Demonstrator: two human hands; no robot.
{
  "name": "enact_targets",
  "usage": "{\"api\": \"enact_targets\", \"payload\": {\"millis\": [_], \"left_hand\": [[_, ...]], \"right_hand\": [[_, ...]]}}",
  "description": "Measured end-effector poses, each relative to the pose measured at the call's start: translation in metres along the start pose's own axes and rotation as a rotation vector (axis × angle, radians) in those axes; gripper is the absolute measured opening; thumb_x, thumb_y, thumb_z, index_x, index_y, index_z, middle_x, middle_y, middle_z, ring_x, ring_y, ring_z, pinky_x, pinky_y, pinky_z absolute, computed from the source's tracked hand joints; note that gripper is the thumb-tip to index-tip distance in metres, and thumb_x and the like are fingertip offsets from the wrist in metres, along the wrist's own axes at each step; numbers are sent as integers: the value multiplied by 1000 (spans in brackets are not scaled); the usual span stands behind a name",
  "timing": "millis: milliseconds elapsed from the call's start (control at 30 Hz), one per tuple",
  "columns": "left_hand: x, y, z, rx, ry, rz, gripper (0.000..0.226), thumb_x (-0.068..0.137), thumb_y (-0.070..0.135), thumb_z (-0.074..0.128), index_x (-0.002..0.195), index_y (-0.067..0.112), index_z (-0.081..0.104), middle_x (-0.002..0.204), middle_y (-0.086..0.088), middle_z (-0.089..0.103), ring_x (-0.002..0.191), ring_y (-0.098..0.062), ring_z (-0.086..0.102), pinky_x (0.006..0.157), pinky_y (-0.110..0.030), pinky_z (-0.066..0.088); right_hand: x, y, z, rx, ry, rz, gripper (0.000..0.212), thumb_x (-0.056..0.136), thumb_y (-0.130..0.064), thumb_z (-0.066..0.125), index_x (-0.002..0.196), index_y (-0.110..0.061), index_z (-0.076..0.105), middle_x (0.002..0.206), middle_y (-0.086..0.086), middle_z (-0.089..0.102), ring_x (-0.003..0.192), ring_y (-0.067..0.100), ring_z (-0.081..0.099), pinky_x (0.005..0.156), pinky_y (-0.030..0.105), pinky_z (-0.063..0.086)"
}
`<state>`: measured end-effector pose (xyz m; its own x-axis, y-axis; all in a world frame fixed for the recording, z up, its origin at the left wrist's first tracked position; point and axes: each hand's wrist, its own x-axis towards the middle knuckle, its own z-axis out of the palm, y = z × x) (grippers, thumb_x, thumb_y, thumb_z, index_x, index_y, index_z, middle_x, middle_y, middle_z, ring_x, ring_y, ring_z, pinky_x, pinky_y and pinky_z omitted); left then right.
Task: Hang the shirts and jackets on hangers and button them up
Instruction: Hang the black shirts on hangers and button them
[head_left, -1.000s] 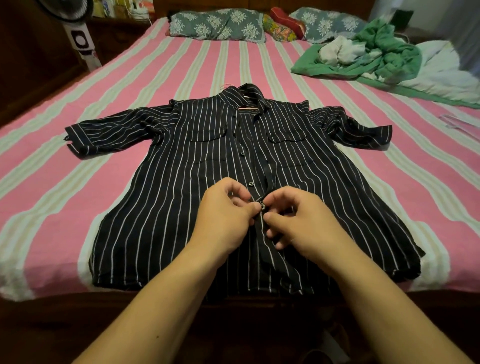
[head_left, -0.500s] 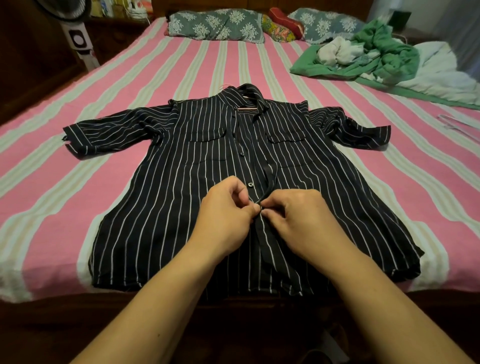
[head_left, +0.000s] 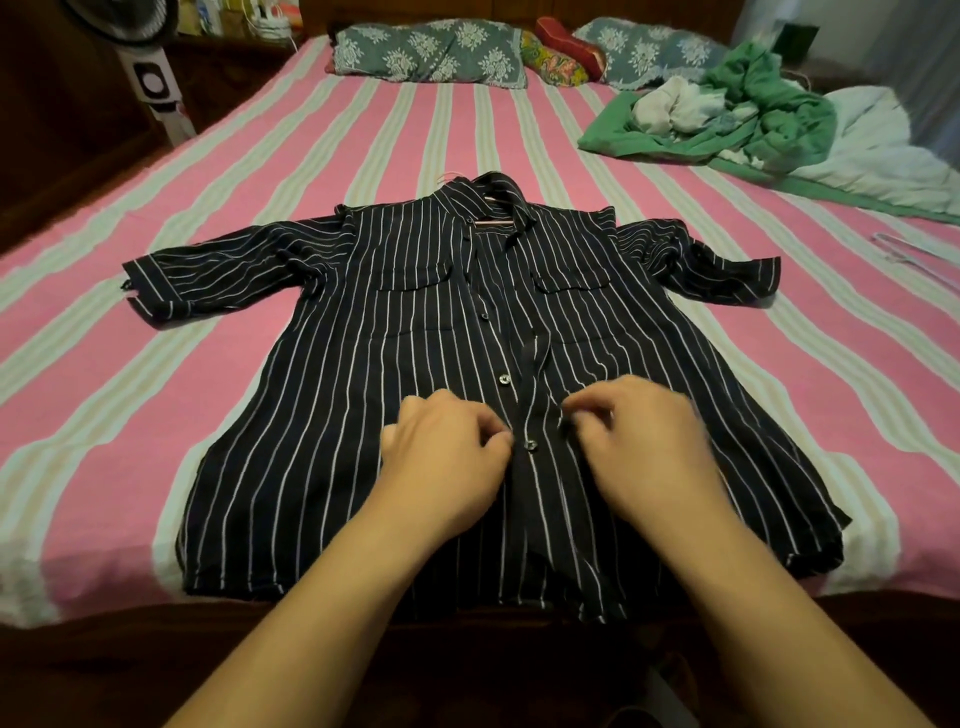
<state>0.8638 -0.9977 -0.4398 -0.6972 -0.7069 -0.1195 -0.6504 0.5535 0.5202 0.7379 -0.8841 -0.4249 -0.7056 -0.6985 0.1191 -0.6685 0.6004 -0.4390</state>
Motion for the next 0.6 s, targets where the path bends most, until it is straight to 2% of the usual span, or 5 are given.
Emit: {"api": "enact_targets", "payload": {"millis": [100,200,367,433,600], "left_hand": [[5,-11,-23,-300,167,-44,16,97,26,60,101,35,73,101,14,64,96,-4,63,92,-33,54],[30,-5,-43,-437,258,-102,20,96,15,63,101,32,73,93,12,70,79,1,65,81,-22,55],[97,13,-36,-190,-149,-124,18,90,7,70,85,24,71,92,-4,74,90,-20,72,89,-39,60],[107,10,-24,-101,-263,-100,14,90,7,70,95,19,74,93,-3,73,91,-17,71,86,-34,59],[112,-17,0,-194,-179,52,9,91,18,74,92,27,73,88,9,71,85,-5,65,80,-24,52]], "right_hand": [[21,-1,-36,233,117,154,16,95,-23,61,99,-30,75,97,-12,71,94,10,65,92,33,51],[60,-17,-39,306,-77,190,8,92,-34,65,96,-27,69,94,-9,69,92,14,65,85,35,52],[89,-32,31,51,-388,241,58,82,-44,75,127,-16,51,124,5,61,111,26,61,89,35,51],[90,-17,48,73,-338,327,47,83,-32,75,123,-19,54,121,7,62,106,26,64,89,39,55],[97,6,51,422,-257,413,13,86,-23,75,81,-18,65,83,4,70,76,22,70,73,40,61]]}}
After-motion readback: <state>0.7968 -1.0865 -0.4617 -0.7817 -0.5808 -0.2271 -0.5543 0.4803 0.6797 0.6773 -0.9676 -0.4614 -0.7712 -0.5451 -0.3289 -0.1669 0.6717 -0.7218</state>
